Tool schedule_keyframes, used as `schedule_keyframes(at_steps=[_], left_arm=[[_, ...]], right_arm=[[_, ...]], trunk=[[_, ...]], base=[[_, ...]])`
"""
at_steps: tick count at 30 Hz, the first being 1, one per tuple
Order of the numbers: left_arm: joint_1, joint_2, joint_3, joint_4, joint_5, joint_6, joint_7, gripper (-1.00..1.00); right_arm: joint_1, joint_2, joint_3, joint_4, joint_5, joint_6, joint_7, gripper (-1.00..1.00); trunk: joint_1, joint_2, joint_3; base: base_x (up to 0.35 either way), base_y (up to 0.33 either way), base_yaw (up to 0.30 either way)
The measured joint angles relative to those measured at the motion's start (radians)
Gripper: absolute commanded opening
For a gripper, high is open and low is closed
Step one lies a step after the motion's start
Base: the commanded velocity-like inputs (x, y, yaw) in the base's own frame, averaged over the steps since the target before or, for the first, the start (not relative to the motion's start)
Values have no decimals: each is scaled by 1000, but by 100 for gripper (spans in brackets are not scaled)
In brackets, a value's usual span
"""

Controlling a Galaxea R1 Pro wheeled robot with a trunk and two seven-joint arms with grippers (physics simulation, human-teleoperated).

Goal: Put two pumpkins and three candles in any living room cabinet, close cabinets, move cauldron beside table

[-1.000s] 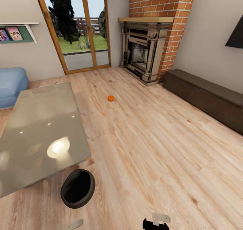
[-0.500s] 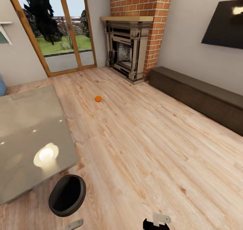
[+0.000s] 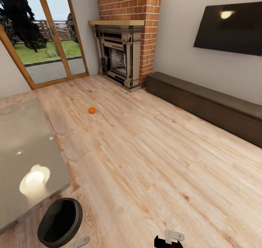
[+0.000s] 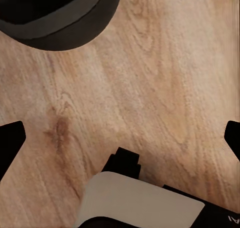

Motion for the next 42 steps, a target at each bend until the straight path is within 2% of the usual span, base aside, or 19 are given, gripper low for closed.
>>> schedule_keyframes(at_steps=[42], left_arm=[[1,0,0,0,0,0,1,100]], right_arm=[[0,0,0,0,0,0,1,100]], trunk=[[0,0,43]], base=[[0,0,-249]])
